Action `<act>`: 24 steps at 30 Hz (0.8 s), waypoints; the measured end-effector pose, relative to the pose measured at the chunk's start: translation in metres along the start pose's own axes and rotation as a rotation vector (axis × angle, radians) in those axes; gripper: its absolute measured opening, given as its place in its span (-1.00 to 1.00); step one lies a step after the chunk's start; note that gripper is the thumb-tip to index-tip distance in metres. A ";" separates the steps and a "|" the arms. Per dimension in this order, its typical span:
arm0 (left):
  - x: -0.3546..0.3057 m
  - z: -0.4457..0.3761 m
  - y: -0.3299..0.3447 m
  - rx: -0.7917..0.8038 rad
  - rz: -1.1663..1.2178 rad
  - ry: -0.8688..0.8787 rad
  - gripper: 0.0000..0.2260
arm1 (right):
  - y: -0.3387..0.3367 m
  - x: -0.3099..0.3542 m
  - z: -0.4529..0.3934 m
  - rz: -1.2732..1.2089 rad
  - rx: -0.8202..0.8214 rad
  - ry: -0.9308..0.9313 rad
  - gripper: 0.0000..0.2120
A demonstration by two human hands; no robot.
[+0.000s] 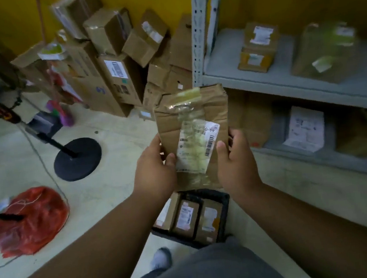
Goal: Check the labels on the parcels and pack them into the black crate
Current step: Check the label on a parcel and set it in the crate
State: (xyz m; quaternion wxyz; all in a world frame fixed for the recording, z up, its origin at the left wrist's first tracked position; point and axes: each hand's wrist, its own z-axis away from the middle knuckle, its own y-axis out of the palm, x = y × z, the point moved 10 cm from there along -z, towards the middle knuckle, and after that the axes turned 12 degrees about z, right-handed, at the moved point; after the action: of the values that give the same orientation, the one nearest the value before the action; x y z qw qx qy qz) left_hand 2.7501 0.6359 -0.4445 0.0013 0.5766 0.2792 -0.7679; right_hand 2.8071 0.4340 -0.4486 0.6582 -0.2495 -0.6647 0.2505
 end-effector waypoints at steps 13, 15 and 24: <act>0.174 -0.083 0.067 0.290 -0.071 -0.233 -0.59 | 0.138 -0.120 0.031 0.218 -0.070 0.483 -0.62; 0.216 -0.093 0.087 0.288 -0.111 -0.240 -0.59 | 0.171 -0.160 0.032 0.228 -0.042 0.519 -0.67; 0.461 -0.103 0.185 0.356 -0.234 -0.327 -0.78 | 0.356 -0.366 0.073 0.231 0.216 0.741 -0.72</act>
State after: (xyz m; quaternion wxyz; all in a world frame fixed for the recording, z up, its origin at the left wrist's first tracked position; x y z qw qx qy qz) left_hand 2.7464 0.6716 -0.9507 -0.1441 0.3998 0.2007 -0.8827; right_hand 2.7376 0.4586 -0.9594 0.8431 -0.3254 -0.3201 0.2842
